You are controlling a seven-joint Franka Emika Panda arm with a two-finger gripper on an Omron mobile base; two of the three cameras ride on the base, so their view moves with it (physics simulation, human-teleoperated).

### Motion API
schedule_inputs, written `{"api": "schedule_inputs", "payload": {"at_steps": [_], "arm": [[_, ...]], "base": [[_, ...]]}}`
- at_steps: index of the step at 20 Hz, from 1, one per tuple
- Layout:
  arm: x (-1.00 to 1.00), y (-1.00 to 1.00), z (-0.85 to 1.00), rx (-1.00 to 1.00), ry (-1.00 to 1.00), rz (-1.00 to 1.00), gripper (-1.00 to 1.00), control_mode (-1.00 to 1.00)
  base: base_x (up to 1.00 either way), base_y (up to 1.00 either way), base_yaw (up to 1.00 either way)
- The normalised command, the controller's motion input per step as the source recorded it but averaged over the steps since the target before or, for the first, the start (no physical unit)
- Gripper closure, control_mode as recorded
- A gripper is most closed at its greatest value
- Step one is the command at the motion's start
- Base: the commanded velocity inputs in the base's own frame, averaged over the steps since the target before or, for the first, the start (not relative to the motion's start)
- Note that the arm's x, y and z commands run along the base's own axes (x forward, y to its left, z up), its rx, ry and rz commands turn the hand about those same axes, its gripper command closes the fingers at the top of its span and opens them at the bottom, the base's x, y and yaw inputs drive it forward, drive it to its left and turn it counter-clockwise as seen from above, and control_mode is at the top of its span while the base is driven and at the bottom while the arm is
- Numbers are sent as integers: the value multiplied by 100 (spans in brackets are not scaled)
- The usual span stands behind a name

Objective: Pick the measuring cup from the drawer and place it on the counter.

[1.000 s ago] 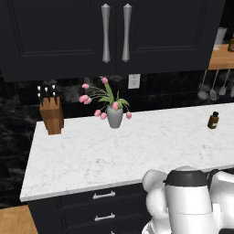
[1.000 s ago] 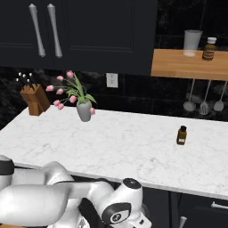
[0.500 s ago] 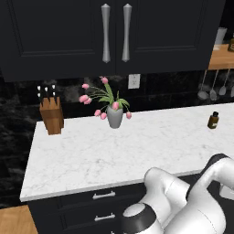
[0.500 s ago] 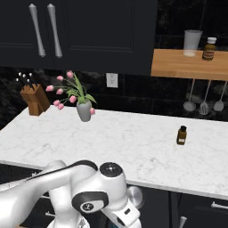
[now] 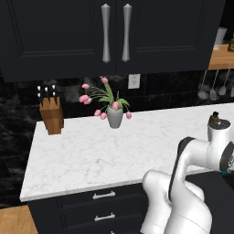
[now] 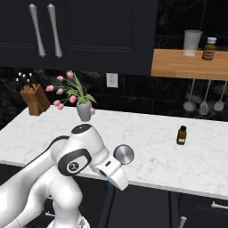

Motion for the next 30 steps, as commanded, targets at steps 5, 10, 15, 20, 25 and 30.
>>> {"api": "schedule_inputs", "payload": {"at_steps": [5, 10, 15, 20, 25, 30], "arm": [[100, 2, 25, 8, 0, 7, 100, -100], [90, 3, 0, 14, 12, 4, 100, -100], [71, 0, -15, 4, 1, 0, 100, -100], [76, 0, -78, 0, 0, 4, 100, -100], [30, 0, -93, 0, -1, 0, 100, -100], [12, -2, -73, 0, -1, 0, -100, -100]], "base": [[0, 0, 0], [0, 0, 0], [0, 0, 0], [0, 0, 0], [0, 0, 0], [0, 0, 0]]}}
